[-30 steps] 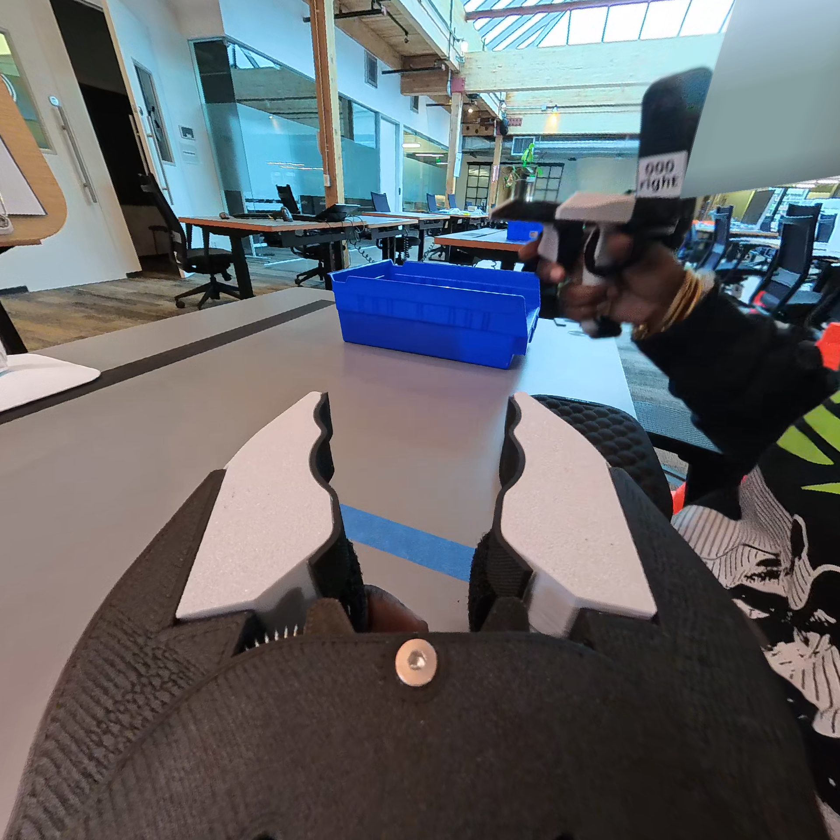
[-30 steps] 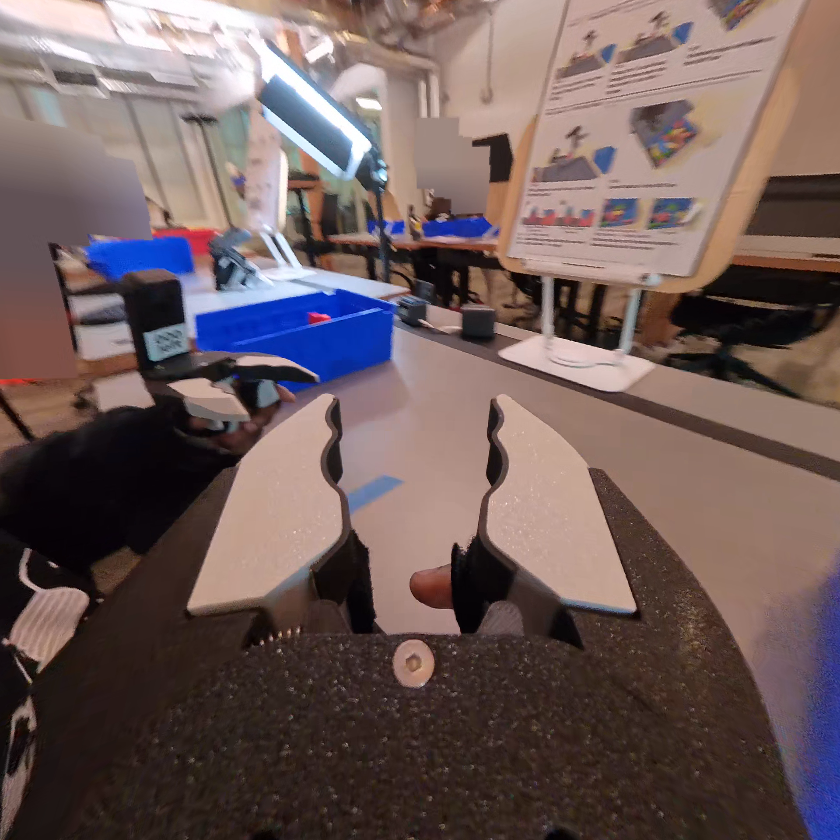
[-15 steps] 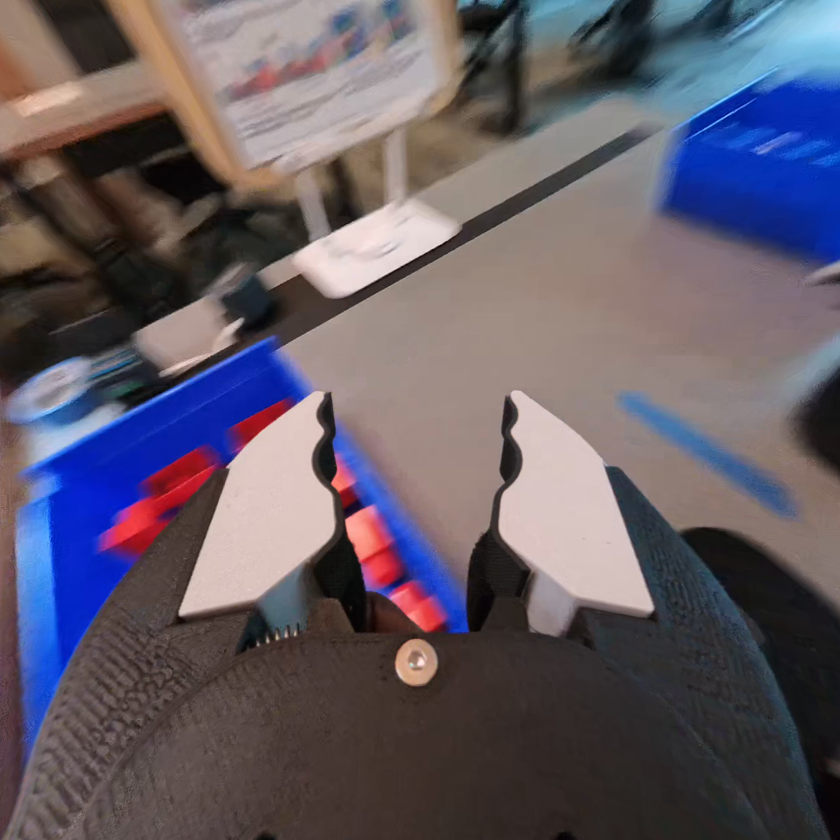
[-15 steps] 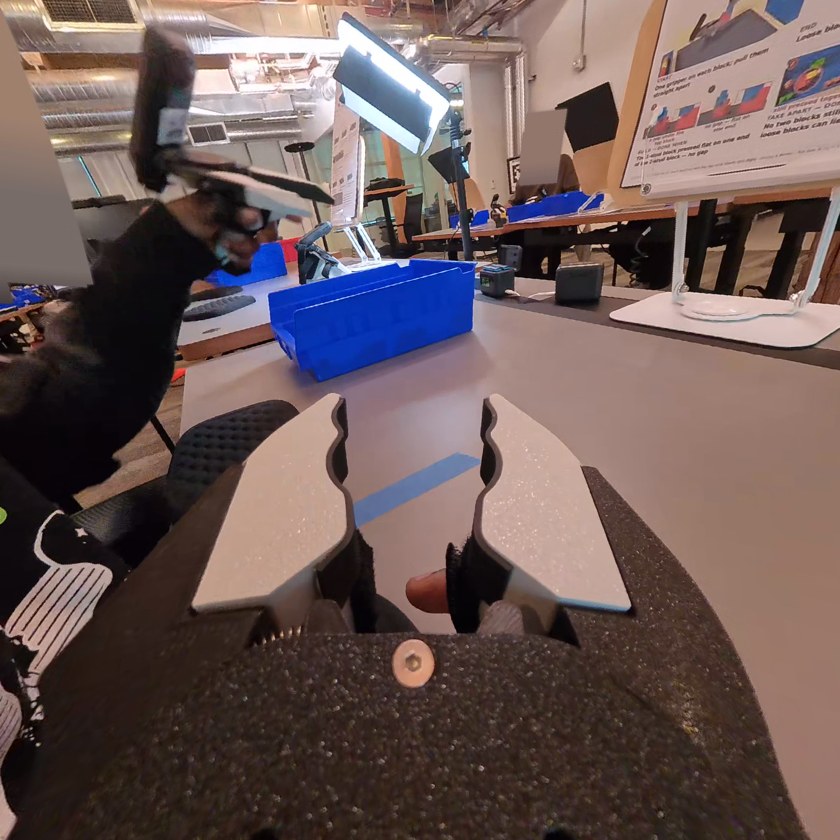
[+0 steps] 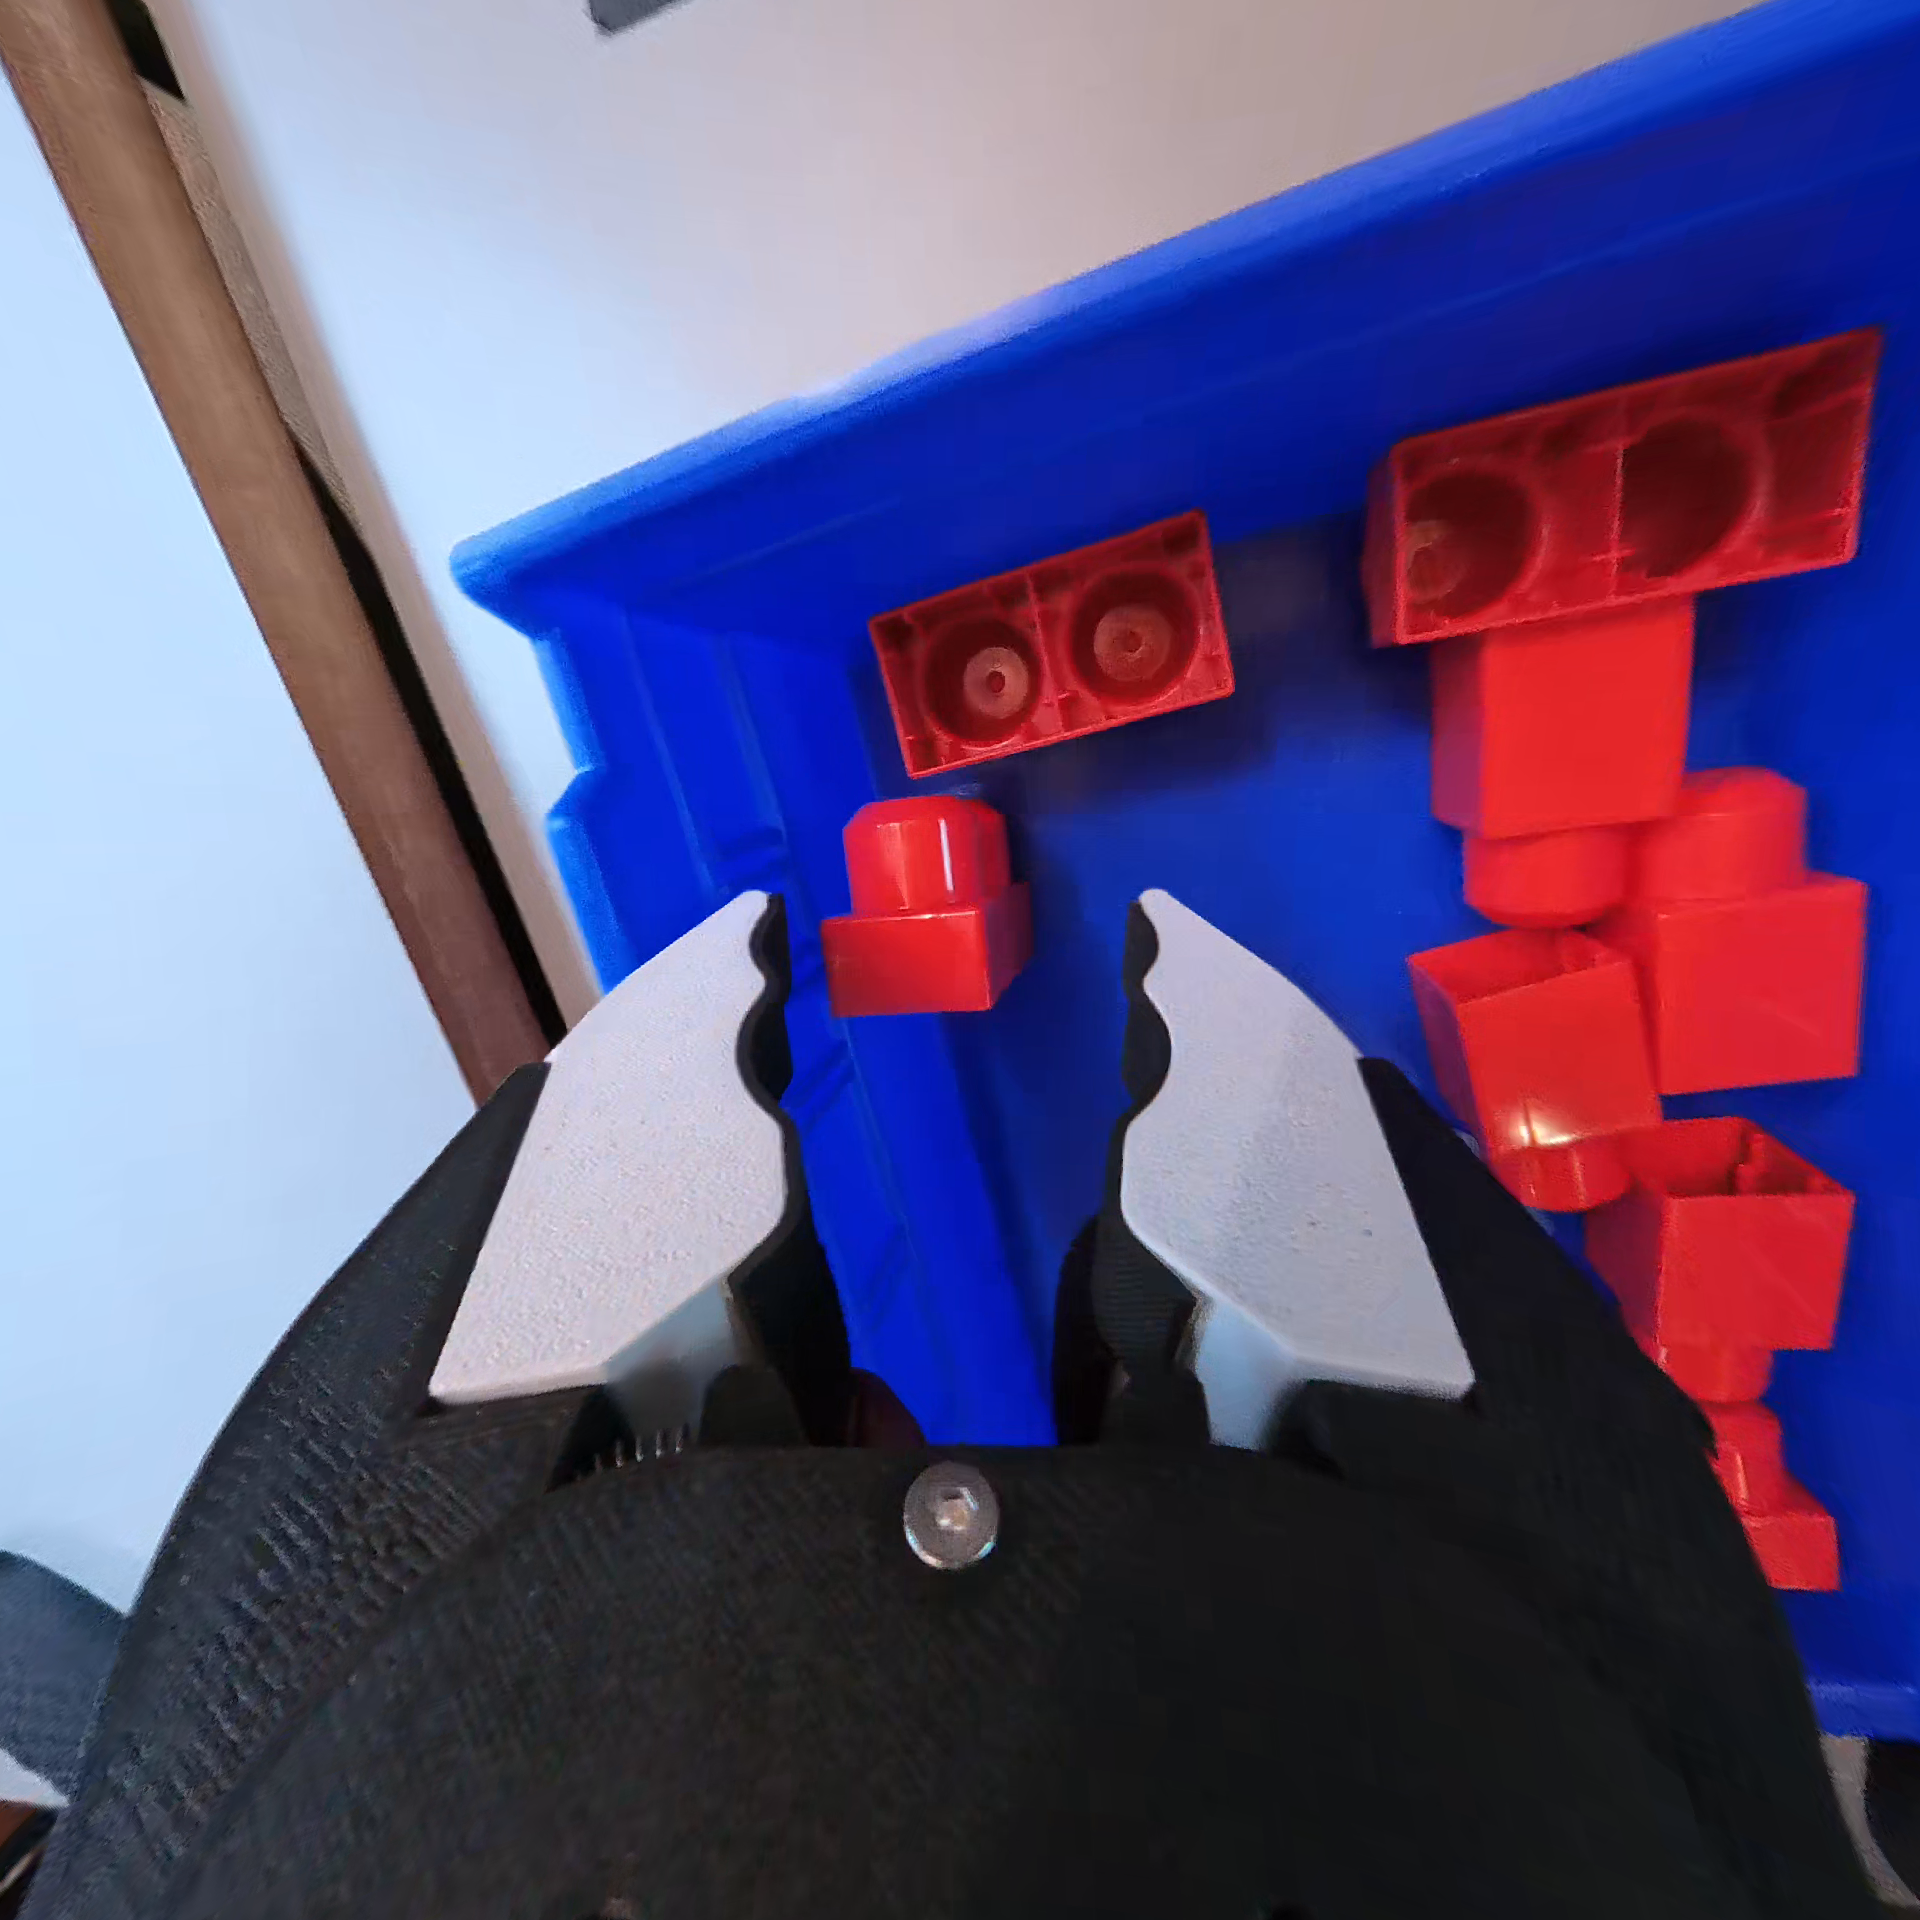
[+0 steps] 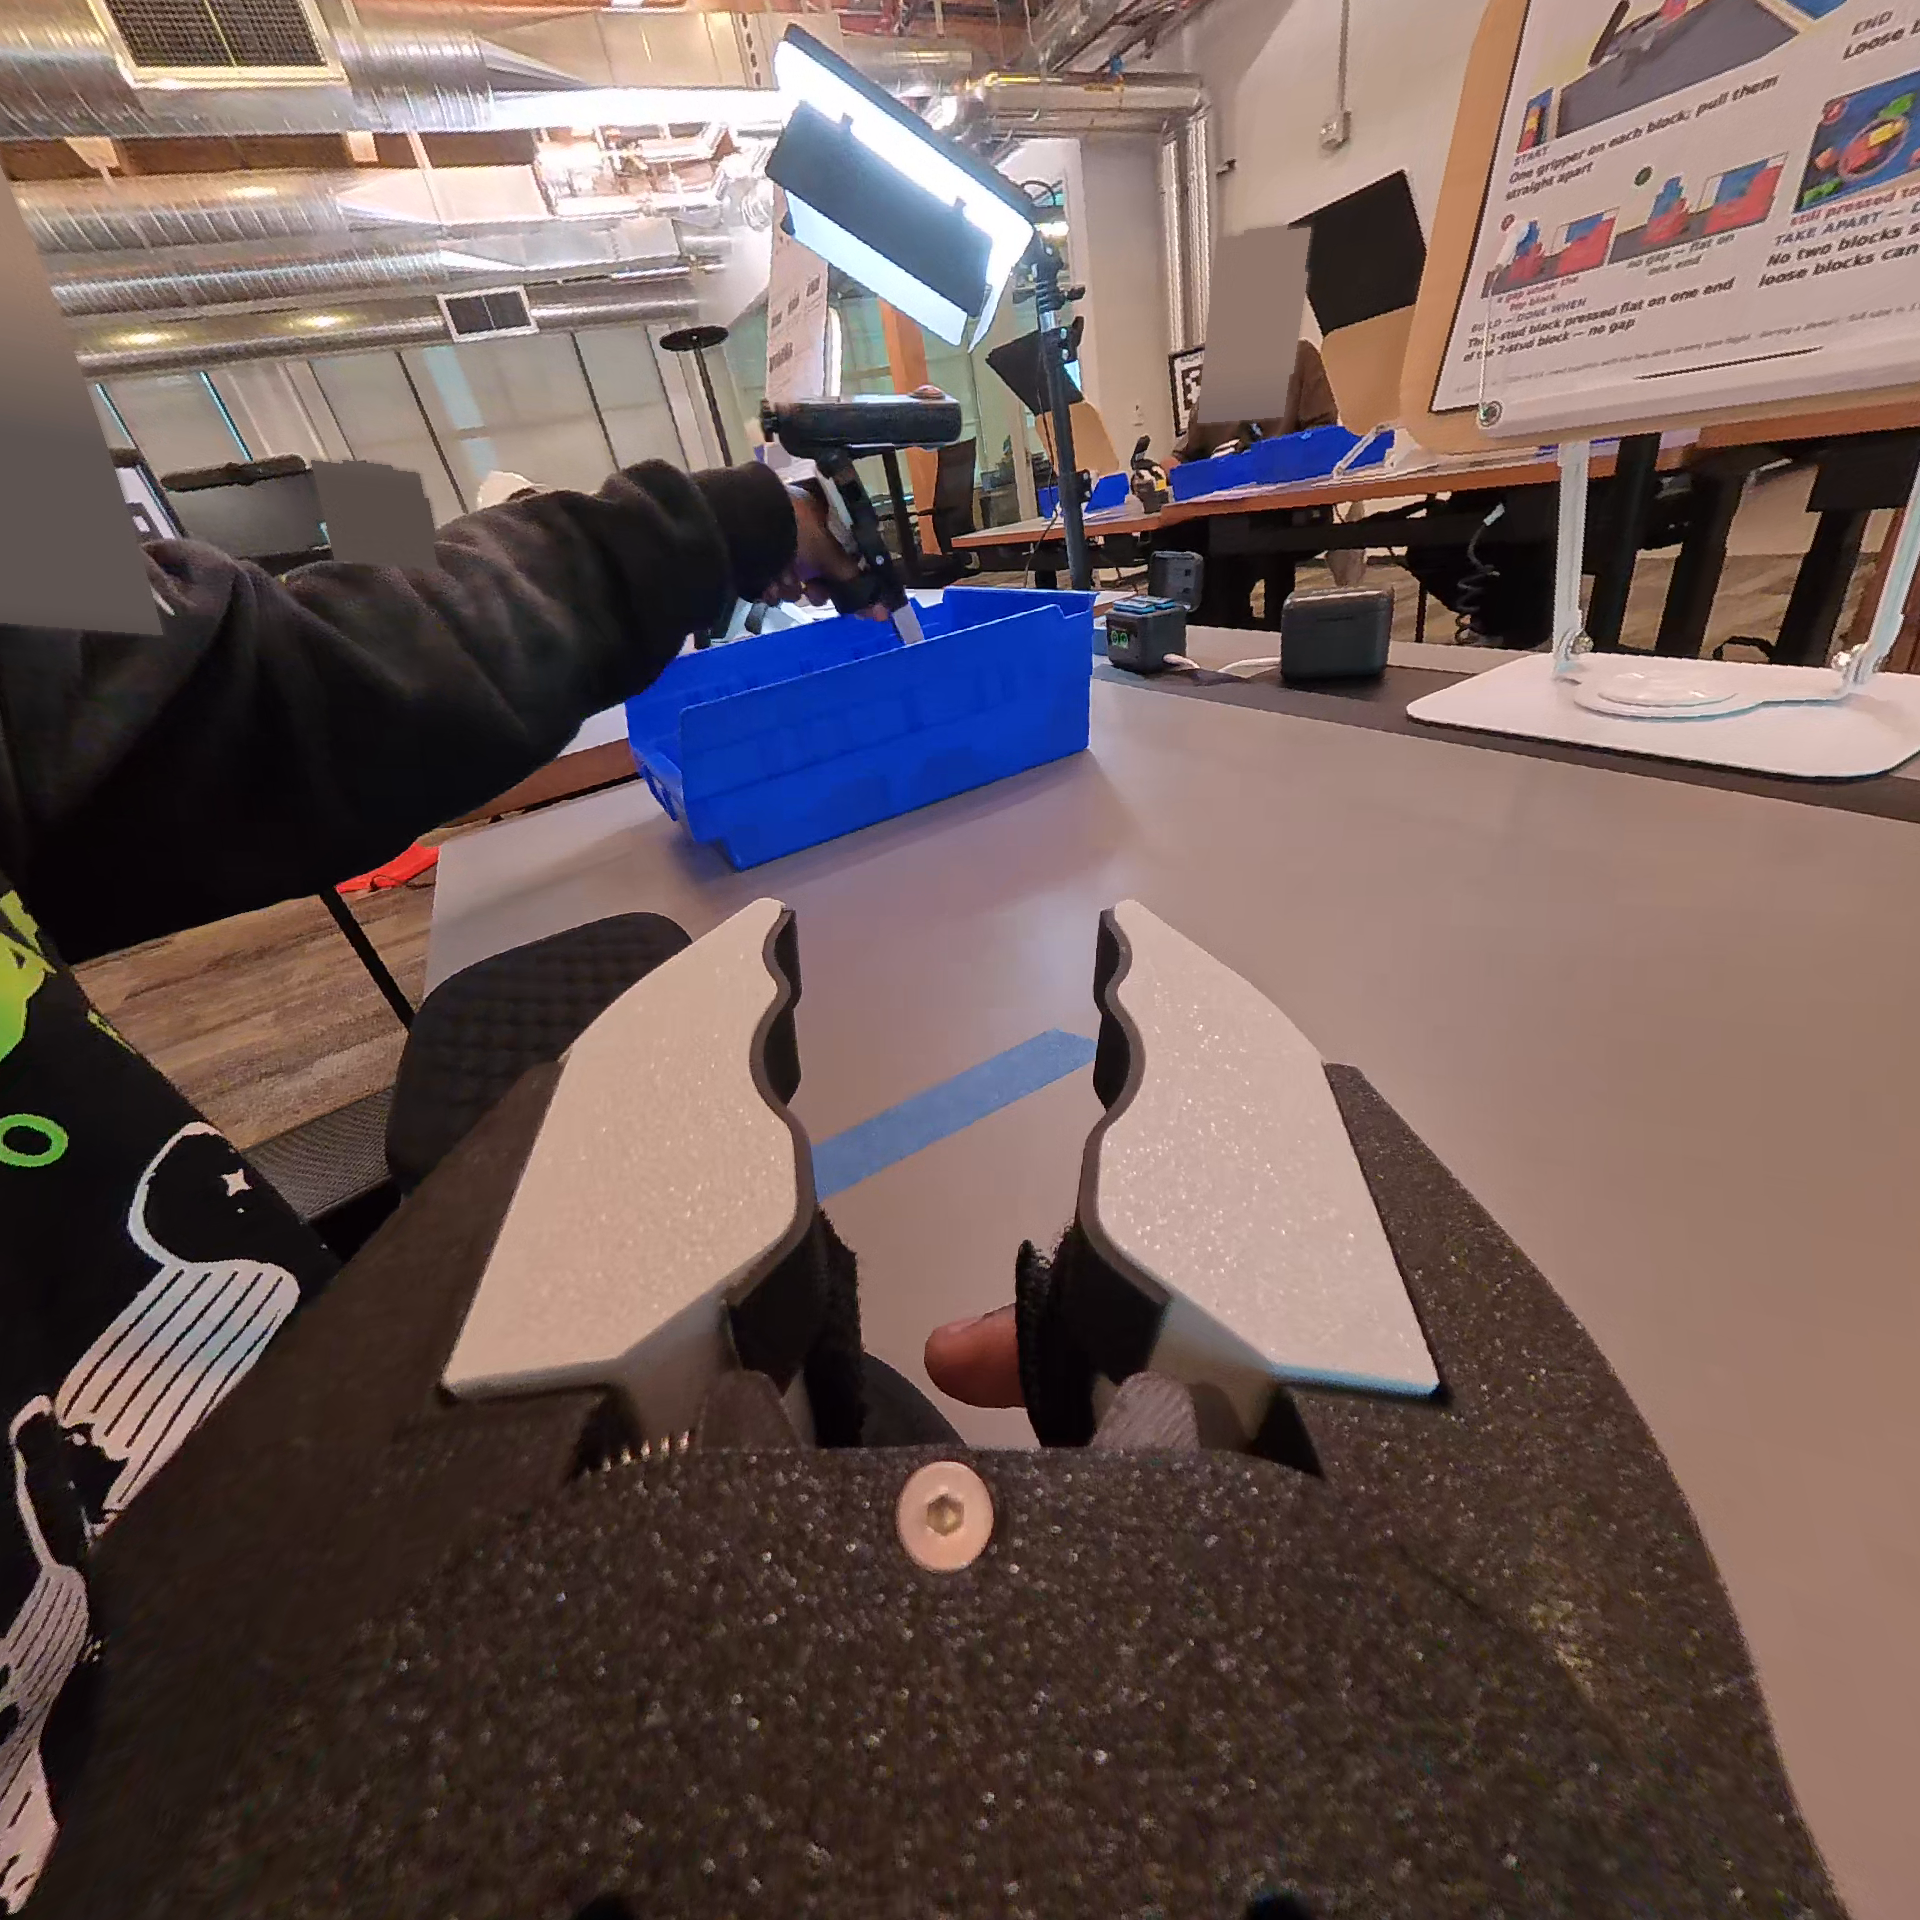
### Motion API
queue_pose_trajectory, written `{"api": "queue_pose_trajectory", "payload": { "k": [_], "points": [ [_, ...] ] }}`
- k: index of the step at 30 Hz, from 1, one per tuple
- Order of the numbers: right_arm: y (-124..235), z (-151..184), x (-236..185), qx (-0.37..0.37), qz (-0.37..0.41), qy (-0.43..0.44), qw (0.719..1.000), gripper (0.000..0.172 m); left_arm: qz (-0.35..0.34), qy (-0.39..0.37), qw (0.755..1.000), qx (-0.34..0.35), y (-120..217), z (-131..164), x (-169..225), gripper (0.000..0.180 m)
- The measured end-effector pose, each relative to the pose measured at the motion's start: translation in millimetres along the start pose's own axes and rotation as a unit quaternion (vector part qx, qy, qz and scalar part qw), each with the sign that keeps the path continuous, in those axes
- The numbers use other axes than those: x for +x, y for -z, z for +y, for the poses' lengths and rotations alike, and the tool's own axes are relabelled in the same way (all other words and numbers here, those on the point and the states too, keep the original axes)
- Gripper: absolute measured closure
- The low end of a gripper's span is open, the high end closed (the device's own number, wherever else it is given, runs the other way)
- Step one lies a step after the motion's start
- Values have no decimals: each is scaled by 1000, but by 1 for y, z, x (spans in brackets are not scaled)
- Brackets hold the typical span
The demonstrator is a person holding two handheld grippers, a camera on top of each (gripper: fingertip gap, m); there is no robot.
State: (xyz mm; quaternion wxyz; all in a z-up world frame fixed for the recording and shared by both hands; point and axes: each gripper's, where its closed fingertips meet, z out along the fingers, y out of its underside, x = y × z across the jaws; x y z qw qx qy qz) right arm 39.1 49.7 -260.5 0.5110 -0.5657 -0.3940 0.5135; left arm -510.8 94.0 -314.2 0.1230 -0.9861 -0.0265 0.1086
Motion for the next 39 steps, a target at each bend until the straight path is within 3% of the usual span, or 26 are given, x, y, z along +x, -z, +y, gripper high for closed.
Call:
{"api": "queue_pose_trajectory", "payload": {
  "k": [6,10,11,16,19,23,26,30,36,39],
  "points": [
    [0,-1,1,3,0,-6,1000,117,24,-14,998,-63,-20,15,11,122],
    [1,-2,2,8,2,-11,1000,117,32,-29,991,-130,-29,42,18,133],
    [1,-2,2,8,2,-11,1000,117,35,-35,990,-135,-30,47,20,143],
    [1,-2,2,9,2,-10,1000,118,47,-68,991,-104,-22,58,28,146],
    [1,-1,2,7,2,-9,1000,119,64,-65,995,-33,-5,53,40,147],
    [1,-1,1,6,0,-5,1000,119,111,-41,977,175,45,23,71,147],
    [1,-1,1,5,0,-4,1000,119,168,-16,913,371,103,2,105,147],
    [0,0,-1,3,1,4,1000,120,302,15,790,533,175,4,167,147],
    [1,-1,-1,5,2,5,1000,120,490,71,572,654,246,29,249,148],
    [1,-2,-1,8,1,5,1000,120,557,109,498,656,253,36,281,147]
  ]
}}
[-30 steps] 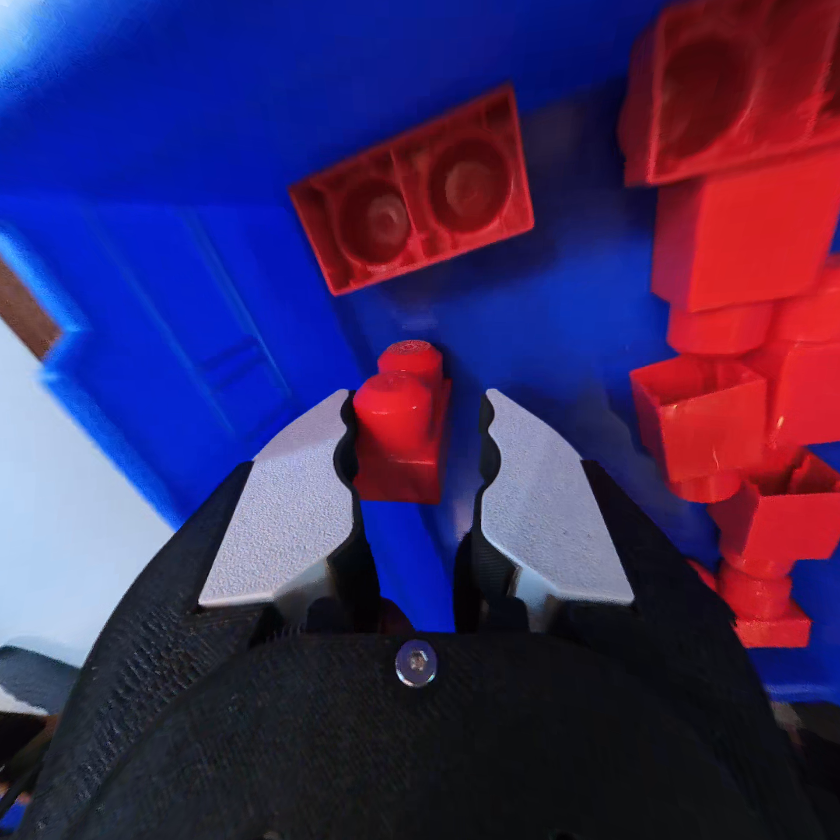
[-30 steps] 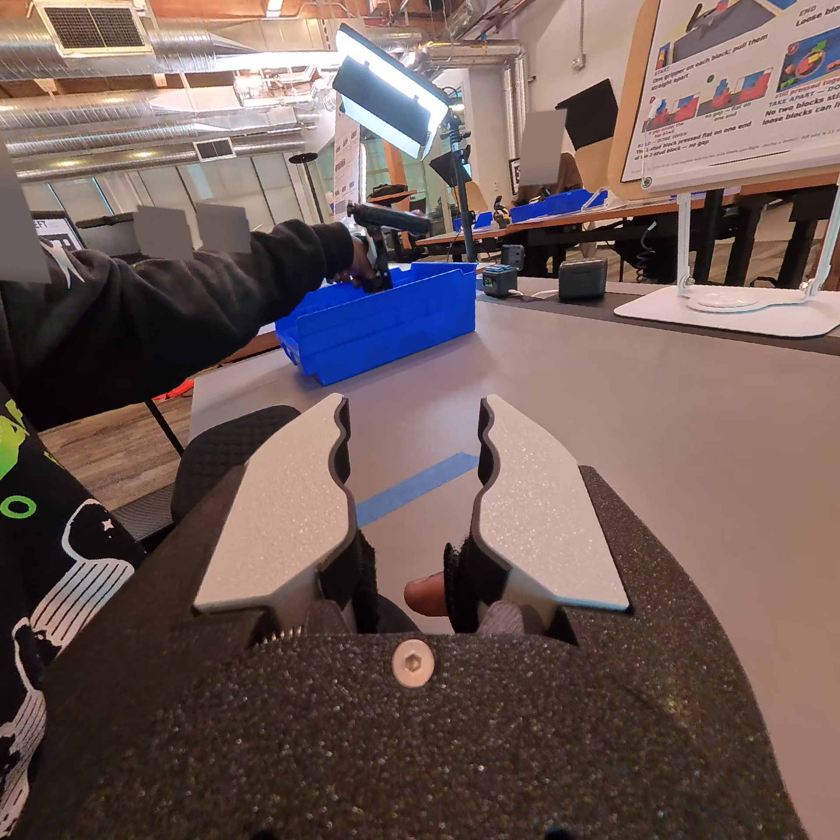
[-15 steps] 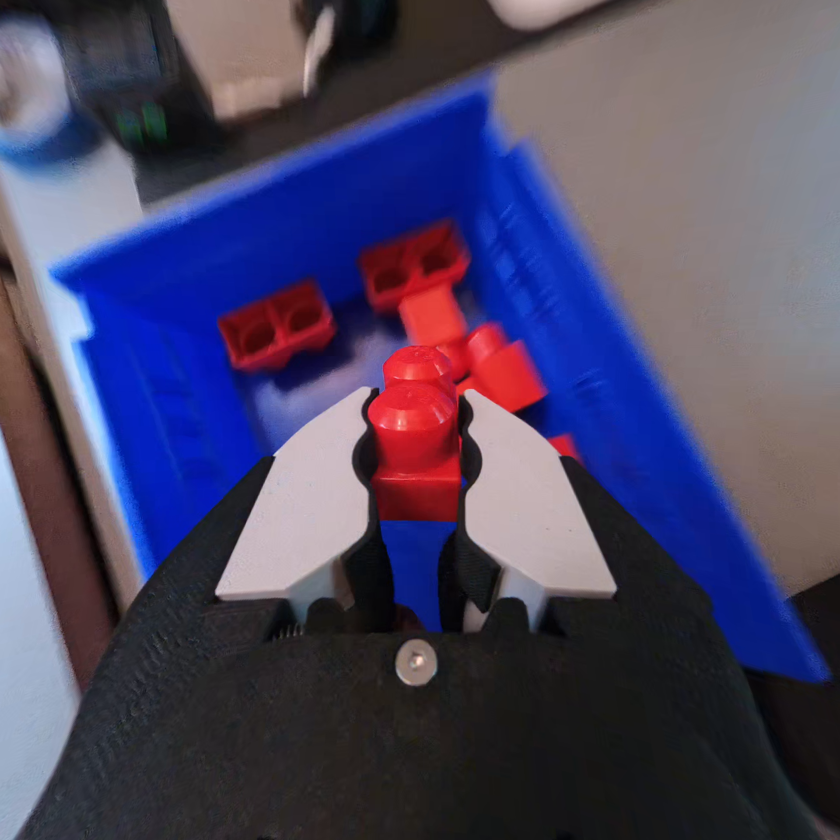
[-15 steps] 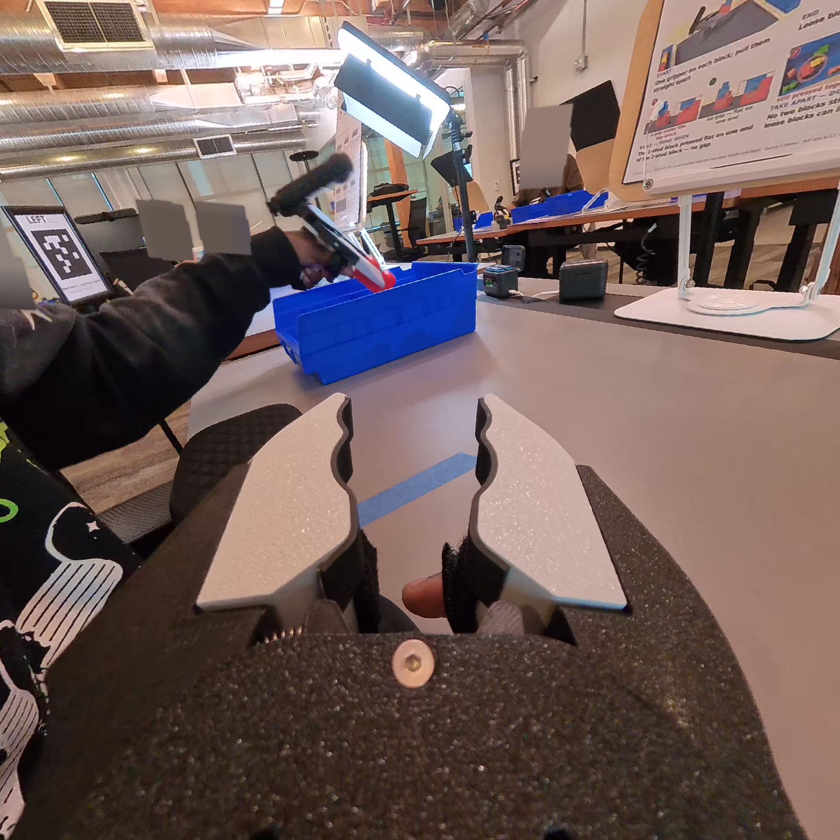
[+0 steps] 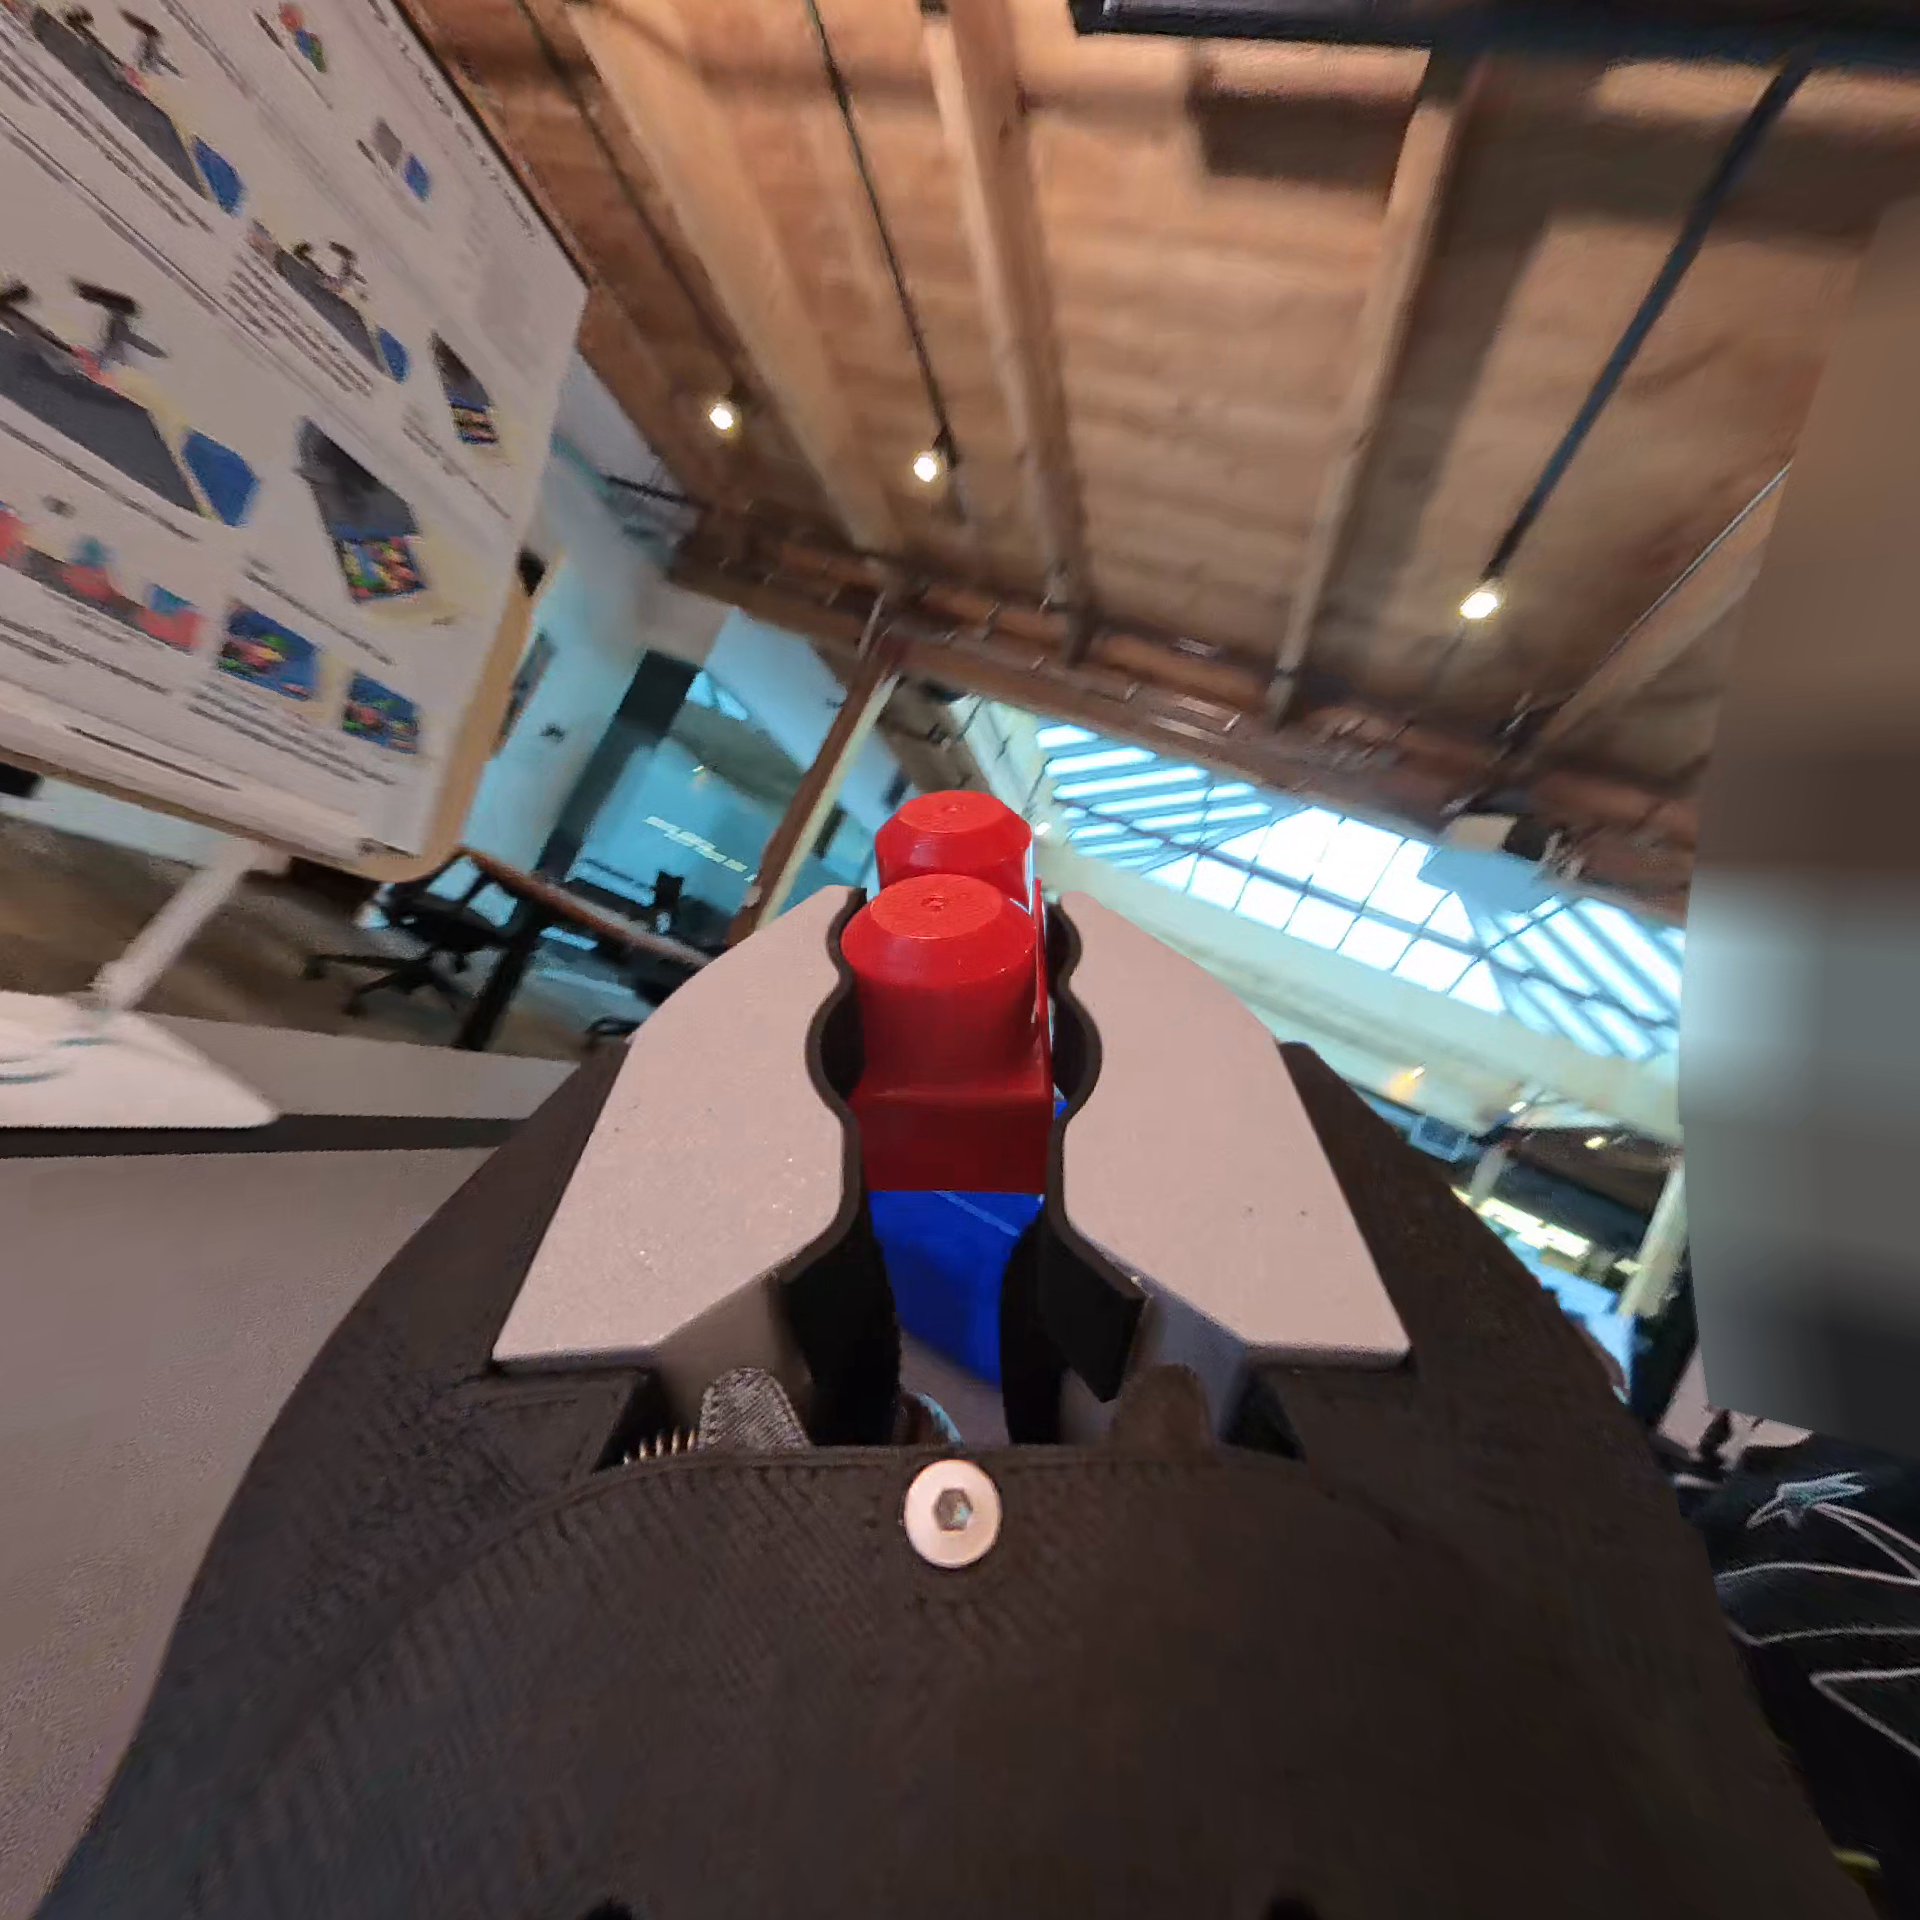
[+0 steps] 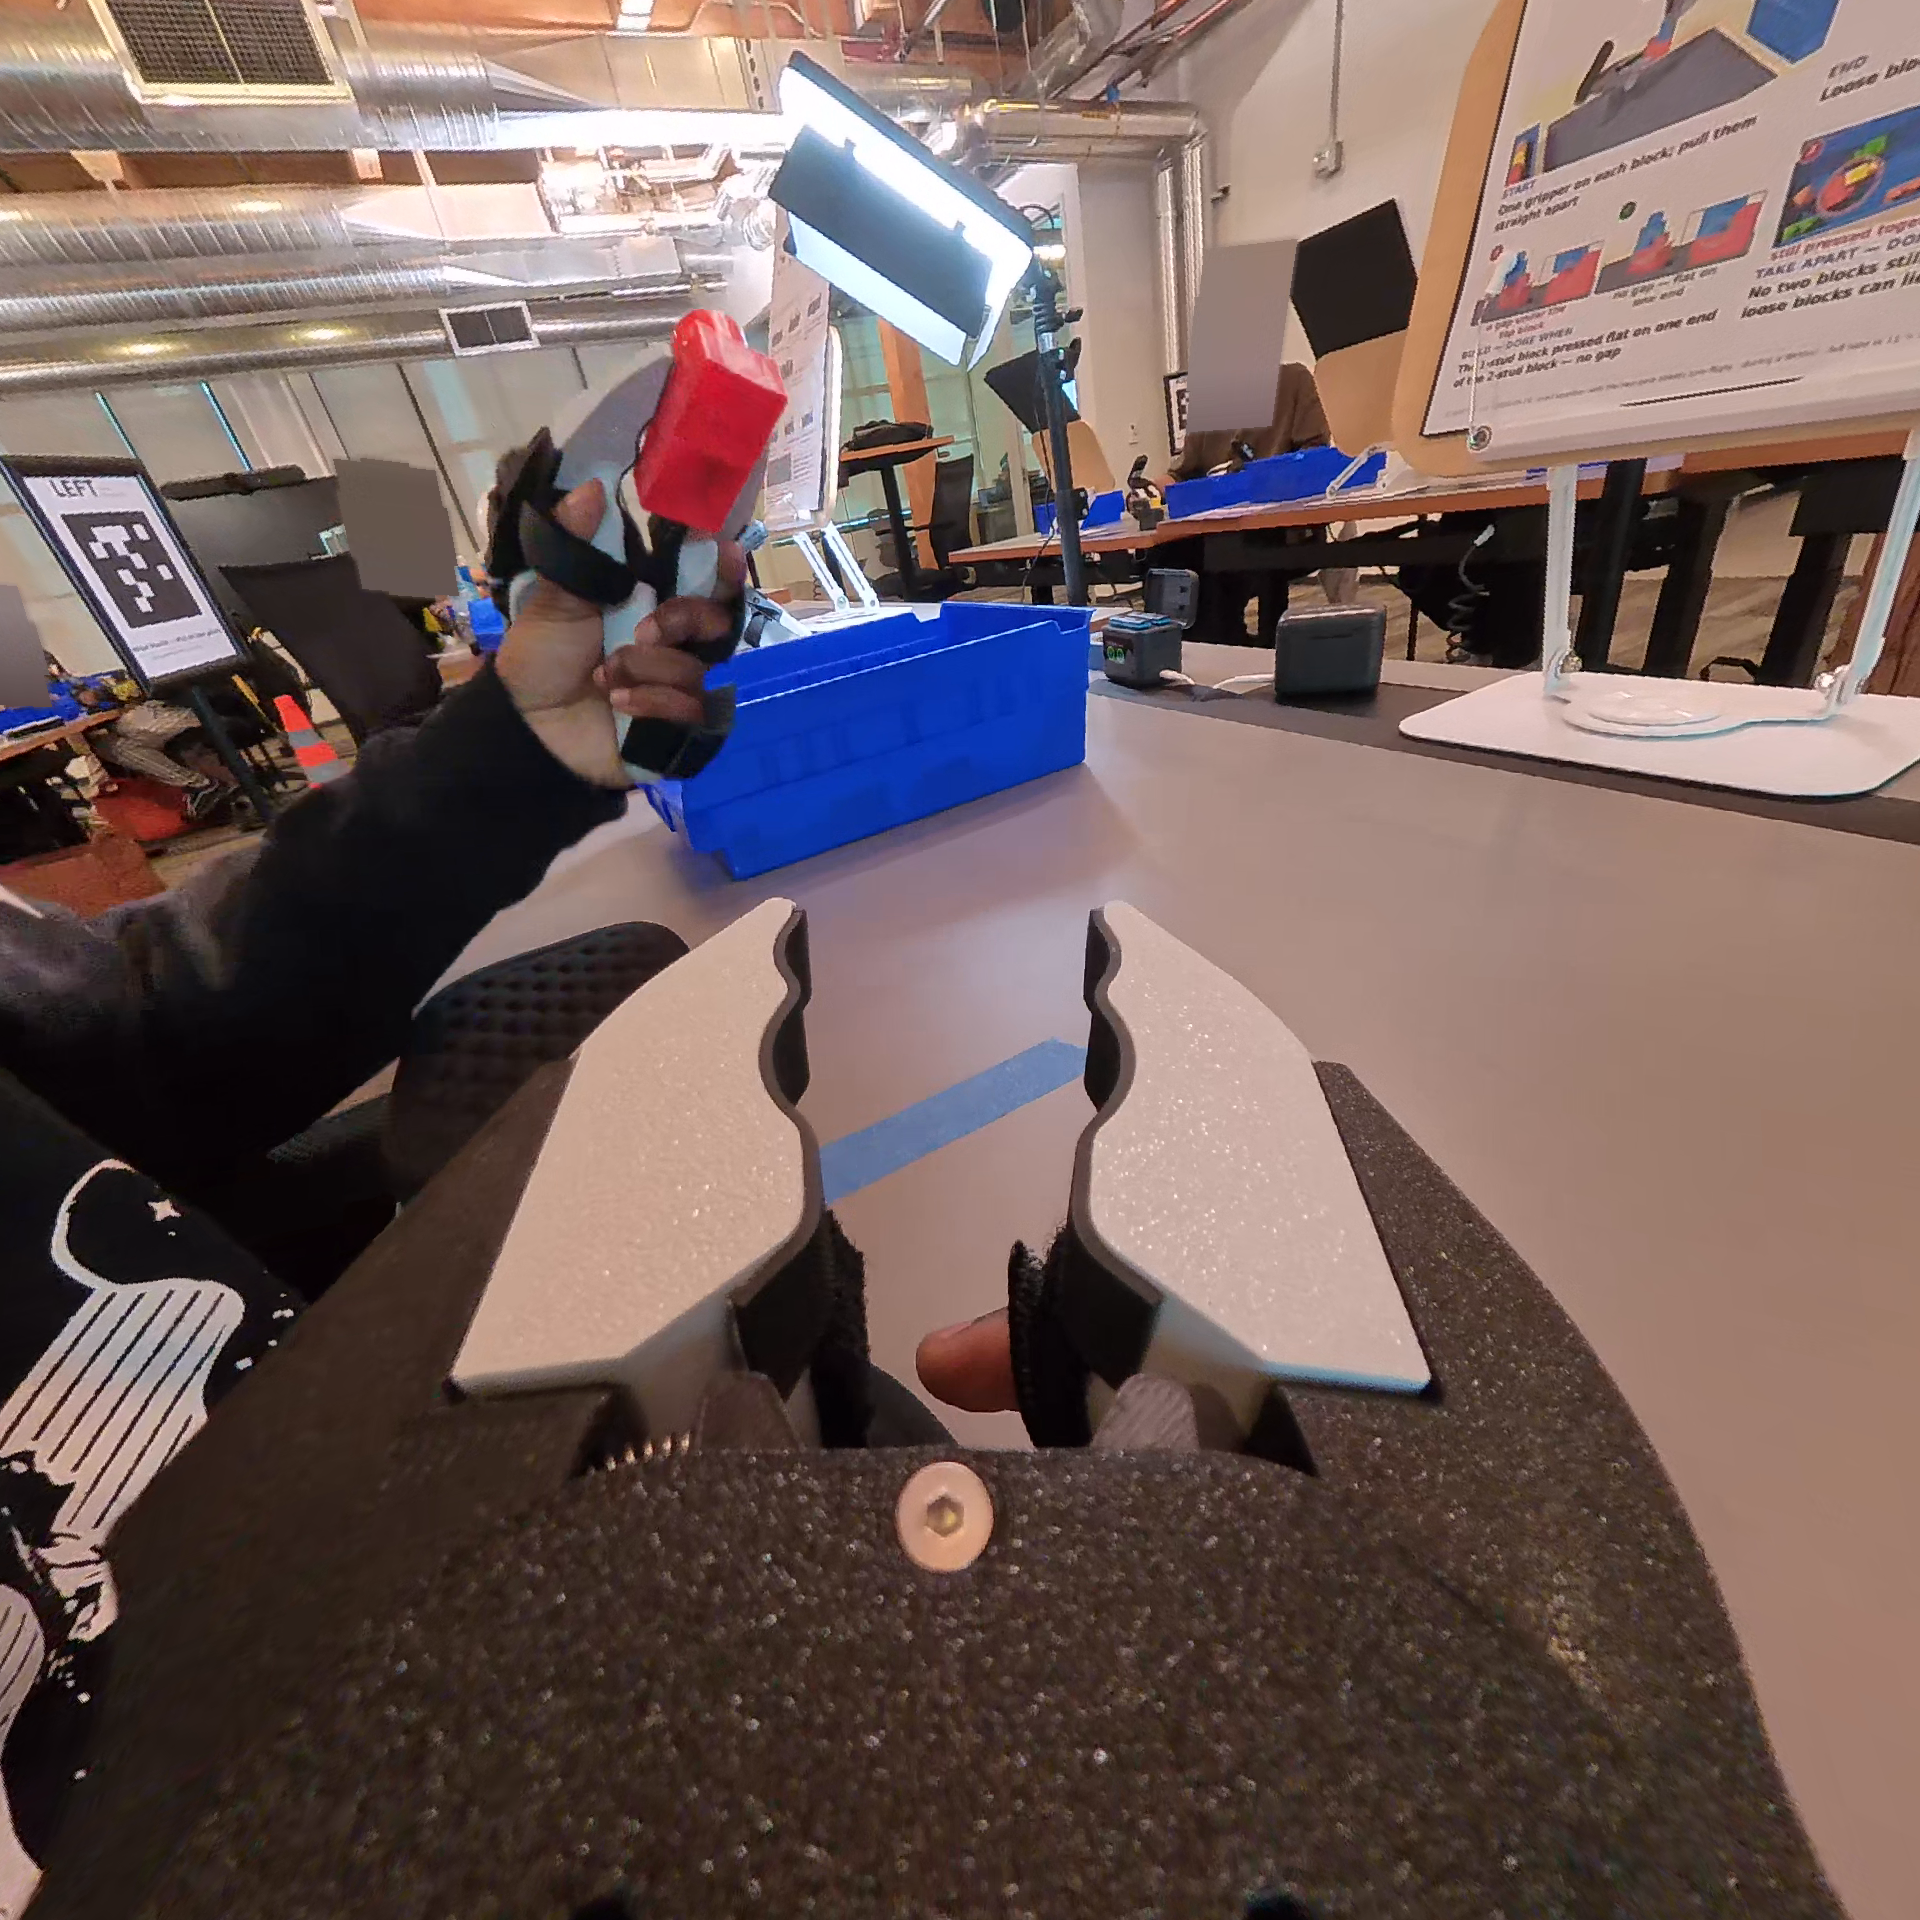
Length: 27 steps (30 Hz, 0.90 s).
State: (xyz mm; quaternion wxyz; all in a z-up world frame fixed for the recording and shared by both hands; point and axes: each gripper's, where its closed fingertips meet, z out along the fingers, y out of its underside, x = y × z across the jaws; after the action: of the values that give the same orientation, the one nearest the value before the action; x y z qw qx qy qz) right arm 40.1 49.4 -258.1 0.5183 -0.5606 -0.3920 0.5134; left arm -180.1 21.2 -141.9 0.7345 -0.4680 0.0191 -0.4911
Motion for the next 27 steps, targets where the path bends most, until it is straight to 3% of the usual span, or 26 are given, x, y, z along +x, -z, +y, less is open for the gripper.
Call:
{"api": "queue_pose_trajectory", "payload": {
  "k": [9,13,18,27],
  "points": [
    [-2,-3,-6,8,-12,8,1000,121,101,51,991,75,-36,84,60,147],
    [-9,-29,-36,76,-80,-74,991,123,137,112,981,78,-48,113,75,148],
    [-31,-53,-64,167,-118,-171,964,123,152,123,979,66,-56,132,88,147],
    [-32,-63,-63,232,-109,-145,956,139,152,137,978,25,-60,149,90,147]
  ]
}}
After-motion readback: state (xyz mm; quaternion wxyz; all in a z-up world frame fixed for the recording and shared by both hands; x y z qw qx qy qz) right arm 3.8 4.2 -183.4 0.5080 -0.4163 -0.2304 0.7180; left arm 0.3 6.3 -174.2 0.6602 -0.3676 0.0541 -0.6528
